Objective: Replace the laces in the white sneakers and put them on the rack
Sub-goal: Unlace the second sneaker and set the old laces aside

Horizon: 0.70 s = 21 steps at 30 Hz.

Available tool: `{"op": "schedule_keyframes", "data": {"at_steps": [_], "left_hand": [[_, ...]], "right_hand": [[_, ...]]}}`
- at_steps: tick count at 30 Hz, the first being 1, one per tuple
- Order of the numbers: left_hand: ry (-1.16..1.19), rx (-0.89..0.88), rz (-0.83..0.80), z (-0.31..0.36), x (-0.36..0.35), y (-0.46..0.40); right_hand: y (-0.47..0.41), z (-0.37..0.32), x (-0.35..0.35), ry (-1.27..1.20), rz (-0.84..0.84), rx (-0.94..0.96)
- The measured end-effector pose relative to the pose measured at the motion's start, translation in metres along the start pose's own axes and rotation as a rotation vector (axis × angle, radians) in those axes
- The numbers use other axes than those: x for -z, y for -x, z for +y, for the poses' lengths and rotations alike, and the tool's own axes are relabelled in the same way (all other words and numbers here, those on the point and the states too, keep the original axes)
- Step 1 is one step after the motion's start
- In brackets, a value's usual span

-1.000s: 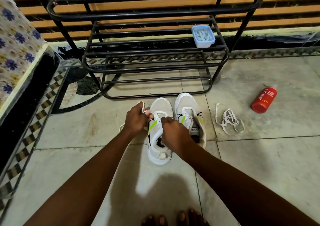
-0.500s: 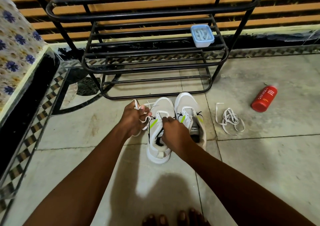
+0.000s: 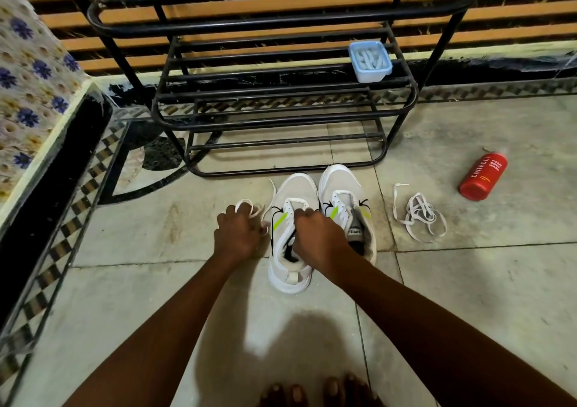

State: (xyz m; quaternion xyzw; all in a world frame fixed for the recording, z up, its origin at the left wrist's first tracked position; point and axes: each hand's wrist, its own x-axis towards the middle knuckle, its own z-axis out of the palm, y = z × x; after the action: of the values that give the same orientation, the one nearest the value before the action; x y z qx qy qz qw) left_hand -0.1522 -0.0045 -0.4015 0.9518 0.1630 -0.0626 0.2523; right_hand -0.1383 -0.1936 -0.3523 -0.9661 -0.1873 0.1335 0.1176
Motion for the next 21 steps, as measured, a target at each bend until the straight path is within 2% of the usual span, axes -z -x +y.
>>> {"op": "schedule_keyframes", "data": {"at_steps": [4,9,11,15,19,21], "left_hand": [[-0.029,-0.029,0.005,-0.014,-0.012,0.012],[-0.108,-0.215,0.022,-0.025,-0.022,0.019],[0.069,-0.217,0.055,-0.022,-0.017,0.019],[0.535,-0.194,0.101,0.002,0.007,0.024],[0.766,-0.241,0.077,0.031,0.032,0.030],[0.787,-0.306,0.116,0.047,0.045,0.033]], "right_hand": [[-0.001,0.003,0.004,-0.046,0.022,0.026],[-0.001,0.012,0.001,-0.210,0.186,0.013],[-0.002,0.015,0.000,-0.297,0.258,0.030],[-0.007,0.018,-0.002,-0.402,0.401,0.249],[-0.015,0.014,0.015,-0.593,0.137,0.255],[-0.019,0.012,0.019,-0.679,0.135,0.299]]}}
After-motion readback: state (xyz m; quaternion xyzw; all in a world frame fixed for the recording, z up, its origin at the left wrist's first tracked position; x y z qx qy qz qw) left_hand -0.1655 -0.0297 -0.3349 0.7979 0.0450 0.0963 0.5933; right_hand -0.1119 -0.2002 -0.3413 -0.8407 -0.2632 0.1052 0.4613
